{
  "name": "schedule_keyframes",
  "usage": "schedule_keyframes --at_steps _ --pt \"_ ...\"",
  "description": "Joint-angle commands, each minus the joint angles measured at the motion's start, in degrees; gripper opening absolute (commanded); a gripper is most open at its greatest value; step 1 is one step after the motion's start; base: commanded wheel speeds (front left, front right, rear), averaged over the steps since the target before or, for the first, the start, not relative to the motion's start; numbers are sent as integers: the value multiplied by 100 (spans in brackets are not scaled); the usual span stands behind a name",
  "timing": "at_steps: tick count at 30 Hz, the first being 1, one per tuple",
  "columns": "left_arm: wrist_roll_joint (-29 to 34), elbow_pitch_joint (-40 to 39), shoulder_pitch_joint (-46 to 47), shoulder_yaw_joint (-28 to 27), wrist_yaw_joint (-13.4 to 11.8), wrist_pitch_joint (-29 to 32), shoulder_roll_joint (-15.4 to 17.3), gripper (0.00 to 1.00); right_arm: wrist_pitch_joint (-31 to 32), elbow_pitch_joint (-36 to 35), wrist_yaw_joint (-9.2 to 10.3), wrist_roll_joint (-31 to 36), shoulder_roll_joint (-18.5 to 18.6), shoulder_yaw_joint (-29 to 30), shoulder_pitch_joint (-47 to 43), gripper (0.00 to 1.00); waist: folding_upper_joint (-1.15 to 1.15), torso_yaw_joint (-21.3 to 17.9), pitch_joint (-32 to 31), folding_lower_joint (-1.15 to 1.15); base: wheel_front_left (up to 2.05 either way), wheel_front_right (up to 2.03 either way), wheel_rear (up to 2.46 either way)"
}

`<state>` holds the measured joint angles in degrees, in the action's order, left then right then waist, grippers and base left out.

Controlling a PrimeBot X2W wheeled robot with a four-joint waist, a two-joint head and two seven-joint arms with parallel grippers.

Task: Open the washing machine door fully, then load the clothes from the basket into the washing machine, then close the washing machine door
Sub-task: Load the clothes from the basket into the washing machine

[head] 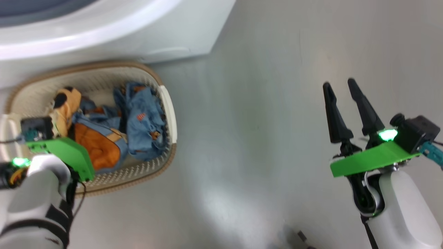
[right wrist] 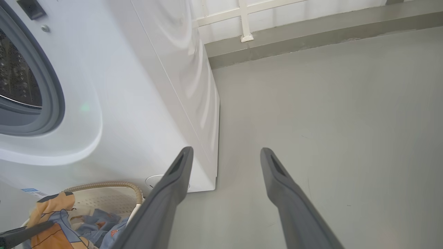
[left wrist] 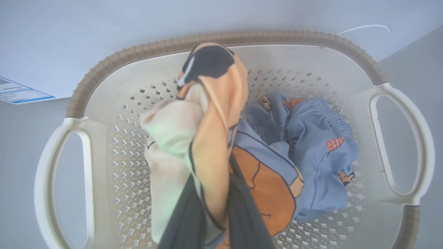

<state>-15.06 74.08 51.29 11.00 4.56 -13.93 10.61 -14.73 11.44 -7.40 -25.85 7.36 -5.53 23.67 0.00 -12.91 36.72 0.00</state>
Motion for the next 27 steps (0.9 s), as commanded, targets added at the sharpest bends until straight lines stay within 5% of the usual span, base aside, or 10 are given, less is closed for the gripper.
schedule_keyframes --at_steps 1,27 --pt "-130 -124 -341 -195 43 -88 139 0 -27 -58 -9 -46 89 -121 -308 100 0 334 -774 0 0 0 0" --pt "82 -3729 -3158 -1251 245 -107 -305 0 -27 215 -9 -64 444 24 -1548 100 0 730 -2775 0 0 0 0"
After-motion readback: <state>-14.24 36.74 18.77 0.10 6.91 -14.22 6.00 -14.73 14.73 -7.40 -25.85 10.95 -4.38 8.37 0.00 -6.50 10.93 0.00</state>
